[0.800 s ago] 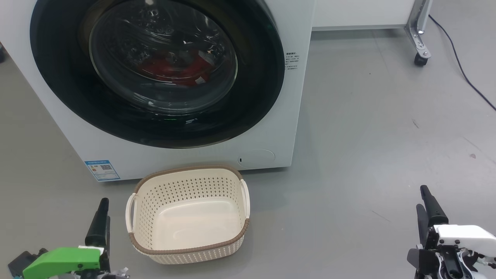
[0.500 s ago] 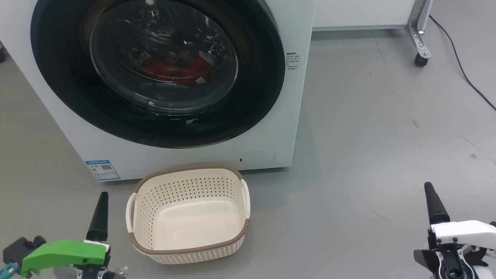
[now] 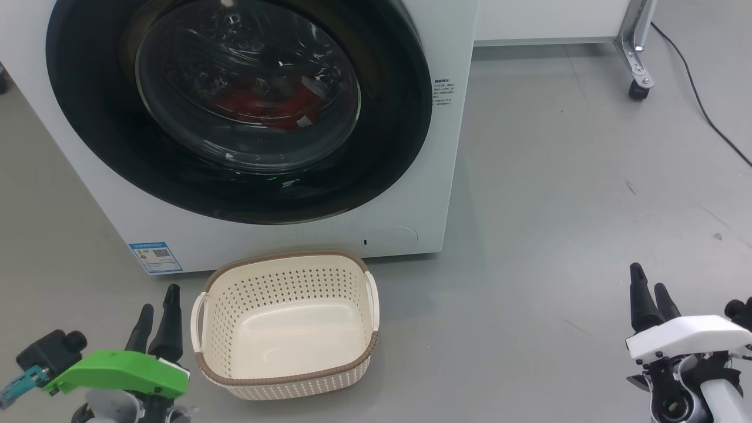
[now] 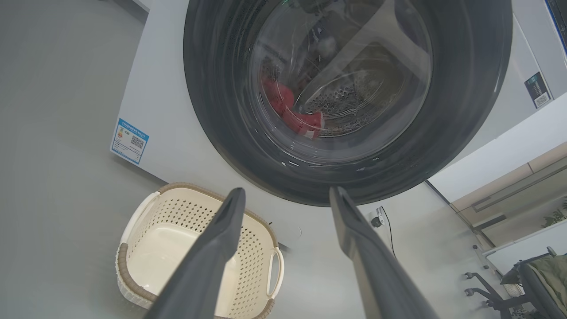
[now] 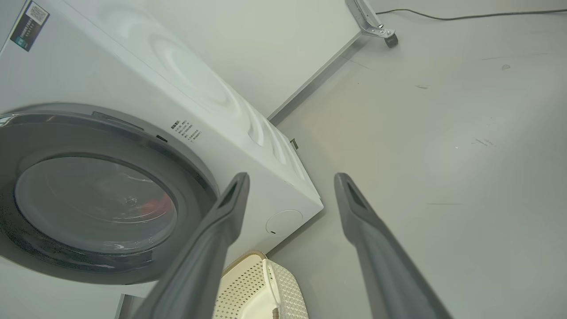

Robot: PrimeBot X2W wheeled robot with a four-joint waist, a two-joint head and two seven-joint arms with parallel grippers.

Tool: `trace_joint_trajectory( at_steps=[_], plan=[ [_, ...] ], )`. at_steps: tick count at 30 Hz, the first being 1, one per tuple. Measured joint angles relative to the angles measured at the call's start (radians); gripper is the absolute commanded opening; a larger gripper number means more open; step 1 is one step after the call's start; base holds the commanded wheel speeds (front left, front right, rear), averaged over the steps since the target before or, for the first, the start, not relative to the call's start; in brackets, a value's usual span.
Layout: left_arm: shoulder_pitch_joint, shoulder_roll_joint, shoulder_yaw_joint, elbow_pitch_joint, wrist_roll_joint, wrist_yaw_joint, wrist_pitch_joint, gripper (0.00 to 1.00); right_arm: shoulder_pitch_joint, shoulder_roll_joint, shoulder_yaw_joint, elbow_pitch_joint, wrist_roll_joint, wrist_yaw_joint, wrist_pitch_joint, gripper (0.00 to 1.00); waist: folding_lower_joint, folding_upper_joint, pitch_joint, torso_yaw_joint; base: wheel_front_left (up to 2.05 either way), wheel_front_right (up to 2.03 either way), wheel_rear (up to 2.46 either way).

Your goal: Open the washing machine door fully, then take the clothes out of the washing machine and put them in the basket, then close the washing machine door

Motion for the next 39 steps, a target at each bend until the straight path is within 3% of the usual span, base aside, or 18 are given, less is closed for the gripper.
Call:
trace_joint_trajectory(
  at_steps=[13, 39],
  plan=[
    [-0.013, 0.01, -0.081, -0.015, 0.257, 0.056, -0.044, 1.0, -0.01, -0.018, 0.092, -0.007, -0.248, -0.06, -0.045, 1.0, 0.0, 0.0, 0.0, 0.0, 0.0, 0.0, 0.0],
    [-0.013, 0.012, -0.164, 0.001, 0.57, 0.118, -0.134, 1.0, -0.01, -0.012, 0.197, 0.004, -0.593, -0.114, -0.13, 1.0, 0.0, 0.0, -0.003, 0.004, 0.0, 0.0, 0.0]
  ],
)
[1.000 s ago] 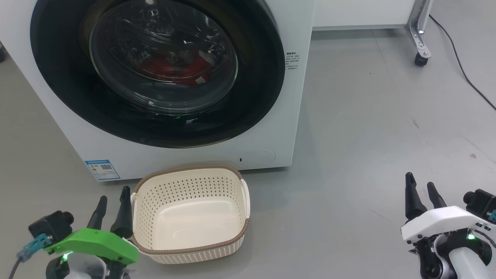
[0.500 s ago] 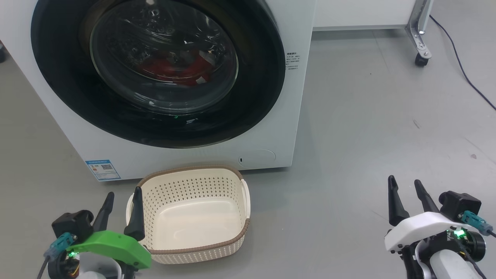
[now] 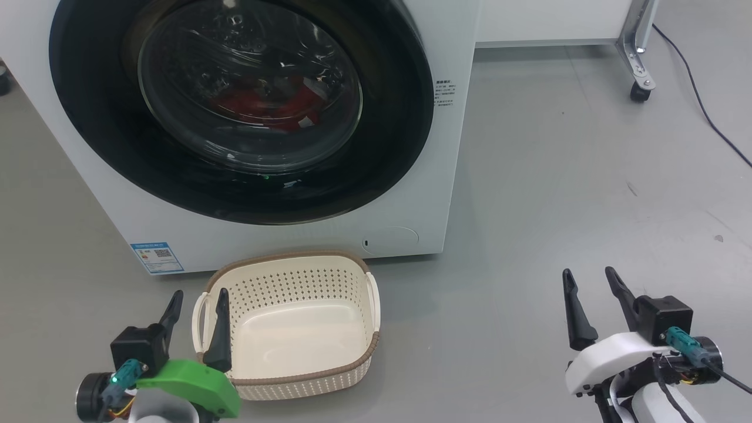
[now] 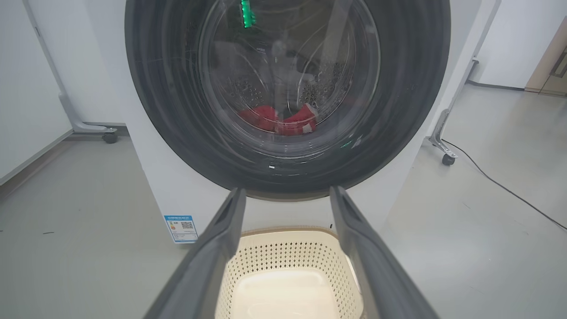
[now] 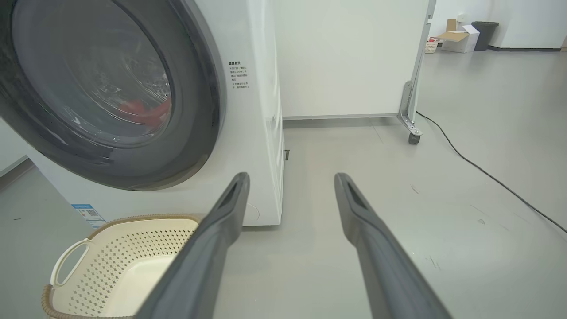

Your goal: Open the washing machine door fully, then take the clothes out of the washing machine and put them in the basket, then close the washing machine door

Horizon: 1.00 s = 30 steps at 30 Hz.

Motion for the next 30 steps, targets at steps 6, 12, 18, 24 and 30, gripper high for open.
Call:
trace_joint_trajectory(
  at_steps=[6, 12, 18, 24, 30],
  plan=[
    [0.0, 0.0, -0.013, 0.02, 0.06, 0.01, -0.023, 1.0, 0.0, 0.0, 0.013, 0.002, -0.073, -0.01, -0.021, 1.0, 0.0, 0.0, 0.001, -0.002, 0.0, 0.0, 0.0],
    [-0.001, 0.0, -0.025, 0.035, 0.125, 0.026, -0.043, 1.0, 0.0, -0.001, 0.021, 0.002, -0.148, -0.027, -0.042, 1.0, 0.0, 0.0, 0.001, -0.004, 0.0, 0.0, 0.0],
    [-0.003, -0.001, -0.022, 0.051, 0.148, 0.027, -0.053, 1.0, 0.0, 0.005, 0.017, 0.003, -0.182, -0.027, -0.051, 1.0, 0.0, 0.0, 0.001, -0.005, 0.0, 0.0, 0.0],
    [-0.013, -0.007, -0.012, 0.059, 0.148, 0.027, -0.053, 1.0, 0.0, 0.022, -0.006, 0.003, -0.179, -0.027, -0.051, 1.0, 0.0, 0.0, 0.0, -0.004, 0.0, 0.0, 0.0],
    [-0.014, -0.008, -0.007, 0.071, 0.148, 0.027, -0.053, 1.0, 0.0, 0.035, -0.017, 0.003, -0.179, -0.027, -0.051, 1.0, 0.0, 0.0, 0.0, -0.003, 0.0, 0.0, 0.0]
  ],
)
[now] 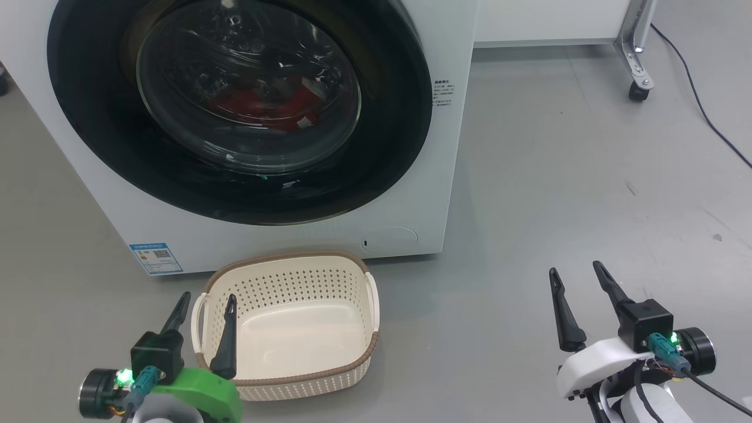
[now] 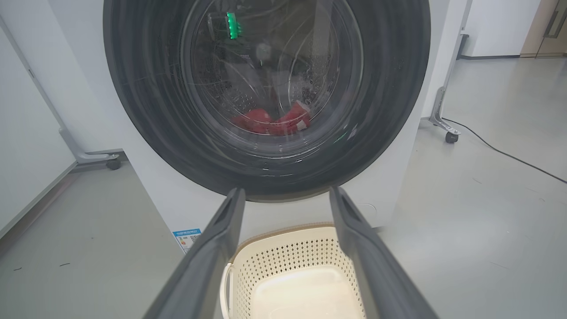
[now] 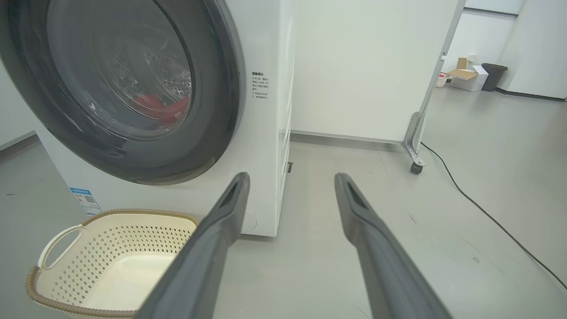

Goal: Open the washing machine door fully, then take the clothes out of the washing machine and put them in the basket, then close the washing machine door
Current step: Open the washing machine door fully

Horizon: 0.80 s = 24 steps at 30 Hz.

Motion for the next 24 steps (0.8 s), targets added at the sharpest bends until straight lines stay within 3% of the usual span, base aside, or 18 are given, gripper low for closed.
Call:
trace_joint_trajectory(
  at_steps=[7, 8, 9, 24],
  plan=[
    [-0.002, -0.004, 0.003, 0.01, 0.0, 0.0, 0.0, 1.0, 0.001, 0.008, -0.017, 0.0, 0.0, 0.0, 0.0, 1.0, 0.0, 0.0, -0.002, 0.002, 0.0, 0.0, 0.0],
    [-0.002, -0.004, 0.004, 0.012, 0.0, 0.0, 0.0, 1.0, 0.001, 0.009, -0.017, 0.0, 0.0, 0.0, 0.0, 0.74, 0.0, 0.0, -0.002, 0.003, 0.0, 0.0, 0.0],
    [-0.002, -0.004, 0.005, 0.014, 0.0, 0.0, 0.0, 1.0, 0.002, 0.012, -0.018, 0.001, 0.0, 0.001, 0.0, 0.0, 0.0, 0.0, -0.002, 0.003, 0.0, 0.0, 0.0],
    [-0.003, -0.015, 0.014, 0.022, 0.002, -0.003, 0.0, 1.0, 0.007, 0.03, -0.038, 0.035, 0.024, 0.027, 0.0, 0.0, 0.0, 0.0, -0.004, 0.009, 0.0, 0.0, 0.0]
  ],
)
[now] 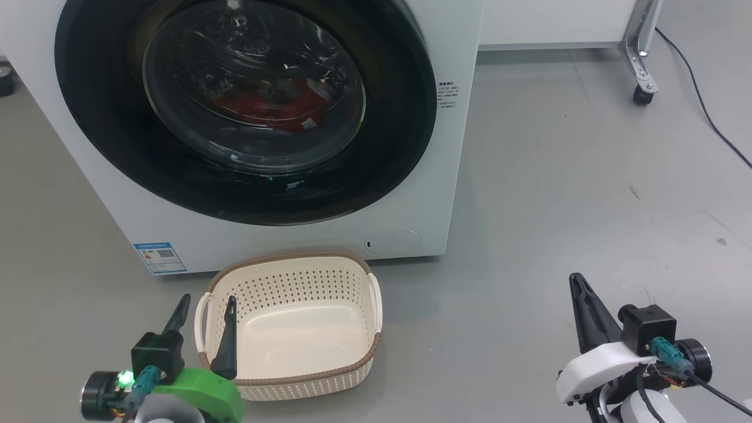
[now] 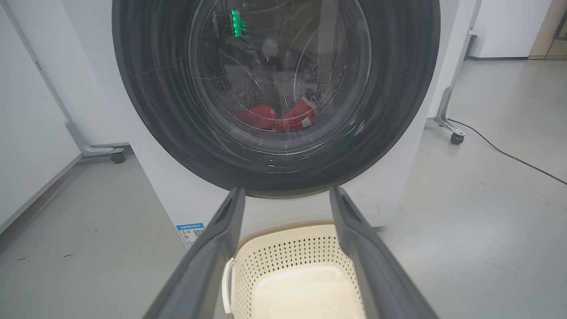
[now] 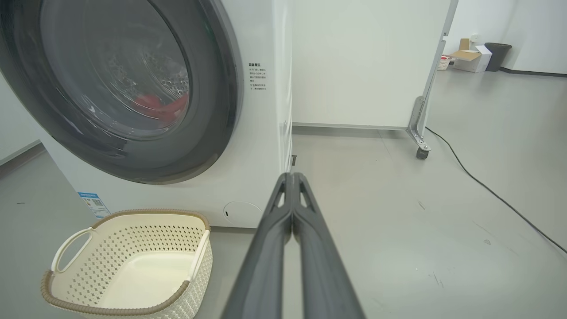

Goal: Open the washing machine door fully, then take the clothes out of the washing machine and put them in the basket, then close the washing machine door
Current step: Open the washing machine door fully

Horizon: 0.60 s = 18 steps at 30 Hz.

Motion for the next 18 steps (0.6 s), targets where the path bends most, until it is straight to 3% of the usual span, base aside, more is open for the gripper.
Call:
trace_joint_trajectory(
  at_steps=[12, 18],
  plan=[
    [-0.008, -0.009, -0.003, -0.004, 0.021, -0.016, 0.0, 1.0, -0.007, 0.017, -0.045, 0.035, 0.058, 0.02, 0.0, 0.0, 0.0, 0.0, 0.024, 0.008, 0.0, 0.0, 0.0],
    [-0.044, -0.016, -0.004, -0.026, 0.027, -0.017, 0.0, 1.0, -0.051, 0.047, -0.114, 0.043, 0.2, 0.05, 0.0, 0.0, 0.0, 0.0, 0.068, 0.018, 0.0, 0.0, 0.0]
  ],
)
